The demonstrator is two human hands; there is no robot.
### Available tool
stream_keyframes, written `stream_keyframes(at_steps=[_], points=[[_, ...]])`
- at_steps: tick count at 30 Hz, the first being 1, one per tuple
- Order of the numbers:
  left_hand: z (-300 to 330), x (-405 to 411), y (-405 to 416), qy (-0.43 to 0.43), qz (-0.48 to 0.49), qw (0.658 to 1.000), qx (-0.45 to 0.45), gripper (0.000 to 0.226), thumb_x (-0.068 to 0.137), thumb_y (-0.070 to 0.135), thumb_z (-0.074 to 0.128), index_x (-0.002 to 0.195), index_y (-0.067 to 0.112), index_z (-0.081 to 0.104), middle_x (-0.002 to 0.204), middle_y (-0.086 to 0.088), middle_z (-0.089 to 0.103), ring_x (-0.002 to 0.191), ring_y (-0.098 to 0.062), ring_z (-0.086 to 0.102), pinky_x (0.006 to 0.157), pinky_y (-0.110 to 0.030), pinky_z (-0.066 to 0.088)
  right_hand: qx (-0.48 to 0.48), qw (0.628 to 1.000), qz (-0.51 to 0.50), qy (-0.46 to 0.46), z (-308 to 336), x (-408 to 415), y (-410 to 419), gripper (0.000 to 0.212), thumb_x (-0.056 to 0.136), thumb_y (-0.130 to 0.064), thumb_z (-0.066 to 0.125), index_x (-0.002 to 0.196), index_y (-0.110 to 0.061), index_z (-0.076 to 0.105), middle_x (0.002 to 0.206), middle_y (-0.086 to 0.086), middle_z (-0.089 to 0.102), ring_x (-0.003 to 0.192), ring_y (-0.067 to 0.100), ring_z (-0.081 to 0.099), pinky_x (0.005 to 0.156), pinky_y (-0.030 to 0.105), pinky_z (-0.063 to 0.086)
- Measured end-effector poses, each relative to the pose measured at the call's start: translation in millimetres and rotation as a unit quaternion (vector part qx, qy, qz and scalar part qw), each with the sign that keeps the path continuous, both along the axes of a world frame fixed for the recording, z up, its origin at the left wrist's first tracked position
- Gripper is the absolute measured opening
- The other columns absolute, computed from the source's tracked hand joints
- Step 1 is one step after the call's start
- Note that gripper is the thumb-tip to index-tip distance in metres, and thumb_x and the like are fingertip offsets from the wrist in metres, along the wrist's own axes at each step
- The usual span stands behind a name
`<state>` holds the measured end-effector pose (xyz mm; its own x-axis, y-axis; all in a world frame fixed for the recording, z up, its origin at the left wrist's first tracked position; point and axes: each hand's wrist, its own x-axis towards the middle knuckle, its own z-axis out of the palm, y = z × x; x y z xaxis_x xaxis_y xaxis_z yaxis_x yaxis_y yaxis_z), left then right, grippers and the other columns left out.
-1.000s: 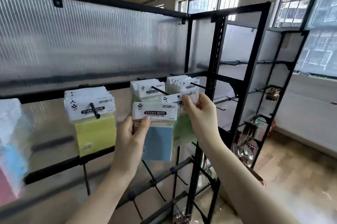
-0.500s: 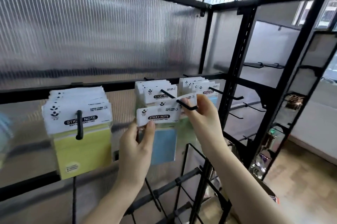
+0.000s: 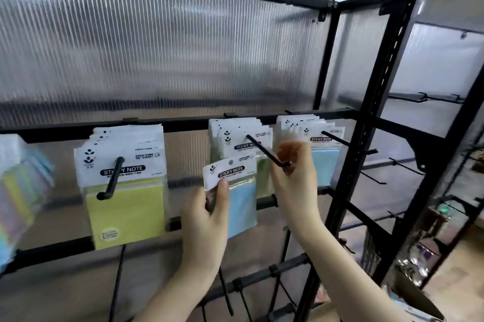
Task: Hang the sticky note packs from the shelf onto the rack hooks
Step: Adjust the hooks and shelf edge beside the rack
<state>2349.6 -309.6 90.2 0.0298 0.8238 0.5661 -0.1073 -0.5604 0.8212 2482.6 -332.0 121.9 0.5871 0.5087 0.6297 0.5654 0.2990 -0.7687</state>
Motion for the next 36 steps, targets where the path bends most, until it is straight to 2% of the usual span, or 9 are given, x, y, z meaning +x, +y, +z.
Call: stream_keyframes(at_steps=[3, 5, 9, 15, 19, 24, 30, 34, 36], points=[[-1.2, 10.8, -19.0, -0.012, -0.016, 1.000, 0.019, 0.029, 0.089, 0.035, 0.054, 0.066, 0.017, 0.054, 0.048, 0.007, 0.039, 0.044, -0.003, 0.030, 0.043, -0.016, 0.024, 0.032, 0.998, 0.048, -0.015, -1.8, 2.6, -24.2, 0.011, 0.099, -0.022, 0.047, 0.092, -0.029, 0.052, 0.081, -0.018, 0.059, 0.075, 0.001, 0.055, 0.067, 0.011, 0.040], [3.6, 22.6, -32.6, -0.001, -0.047, 0.999, 0.021, 0.022, 0.087, 0.036, 0.051, 0.067, 0.030, 0.056, 0.046, 0.008, 0.039, 0.042, -0.002, 0.029, 0.042, -0.021, 0.026, 0.032, 0.993, 0.110, 0.000, -2.9, 7.1, -46.2, 0.022, 0.099, -0.033, 0.038, 0.096, -0.023, 0.057, 0.084, -0.012, 0.063, 0.078, 0.007, 0.059, 0.070, 0.018, 0.045], [18.3, 53.8, -56.1, 0.023, -0.106, 0.993, 0.050, 0.017, 0.090, 0.038, 0.053, 0.079, 0.029, 0.064, 0.057, 0.014, 0.058, 0.050, 0.003, 0.048, 0.049, -0.014, 0.039, 0.060, 0.983, 0.146, 0.089, -0.2, 21.8, -85.7, 0.031, 0.093, -0.050, 0.052, 0.097, -0.020, 0.059, 0.089, -0.004, 0.069, 0.084, 0.012, 0.067, 0.072, 0.021, 0.052], [42.6, 97.8, -78.3, 0.026, -0.213, 0.976, 0.021, 0.022, 0.090, 0.046, 0.055, 0.084, 0.026, 0.064, 0.061, 0.007, 0.059, 0.056, 0.002, 0.049, 0.053, -0.010, 0.038, 0.094, 0.989, 0.070, 0.090, 13.5, 60.7, -114.6, 0.008, 0.091, -0.023, 0.060, 0.086, -0.018, 0.057, 0.077, -0.004, 0.065, 0.070, 0.007, 0.060, 0.062, 0.018, 0.045], [58.7, 117.6, -75.4, 0.035, -0.205, 0.978, 0.031, 0.039, 0.088, 0.046, 0.054, 0.087, 0.006, 0.058, 0.078, -0.025, 0.056, 0.067, -0.016, 0.050, 0.061, -0.033, 0.042, 0.104, 0.991, 0.058, 0.067, 24.1, 84.0, -113.7, 0.007, 0.092, -0.017, 0.060, 0.086, -0.018, 0.057, 0.075, -0.002, 0.063, 0.066, 0.004, 0.057, 0.060, 0.013, 0.042], [68.8, 133.1, -71.1, 0.045, -0.153, 0.986, 0.044, 0.033, 0.093, 0.030, 0.057, 0.075, 0.002, 0.051, 0.063, -0.008, 0.046, 0.062, -0.011, 0.043, 0.059, -0.026, 0.035, 0.067, 0.992, 0.096, 0.049, 30.4, 109.8, -102.7, 0.009, 0.093, -0.019, 0.061, 0.086, -0.017, 0.057, 0.073, -0.001, 0.062, 0.064, 0.005, 0.056, 0.060, 0.013, 0.043], [67.4, 140.3, -74.8, 0.031, -0.131, 0.989, 0.053, 0.039, 0.088, 0.033, 0.053, 0.085, -0.006, 0.055, 0.075, -0.026, 0.054, 0.067, -0.019, 0.047, 0.063, -0.042, 0.041, 0.054, 0.986, 0.157, 0.025, 29.8, 125.3, -94.4, 0.011, 0.090, -0.025, 0.063, 0.081, -0.024, 0.057, 0.066, -0.014, 0.062, 0.062, 0.000, 0.056, 0.059, 0.011, 0.042], [66.1, 138.7, -74.1, 0.043, -0.108, 0.991, 0.071, 0.030, 0.088, 0.029, 0.054, 0.072, 0.004, 0.051, 0.057, 0.004, 0.044, 0.057, -0.006, 0.040, 0.055, -0.022, 0.034, 0.055, 0.977, 0.206, 0.028, 29.6, 131.7, -91.7, 0.013, 0.088, -0.026, 0.063, 0.081, -0.017, 0.058, 0.065, -0.010, 0.061, 0.060, 0.000, 0.054, 0.056, 0.011, 0.041], [62.3, 137.8, -73.1, 0.052, -0.099, 0.991, 0.076, 0.032, 0.088, 0.031, 0.054, 0.075, 0.002, 0.053, 0.059, 0.002, 0.047, 0.057, -0.010, 0.041, 0.056, -0.024, 0.035, 0.050, 0.972, 0.226, 0.026, 27.7, 135.3, -90.2, 0.013, 0.089, -0.024, 0.064, 0.080, -0.015, 0.058, 0.064, -0.010, 0.061, 0.060, 0.001, 0.054, 0.056, 0.012, 0.041]])
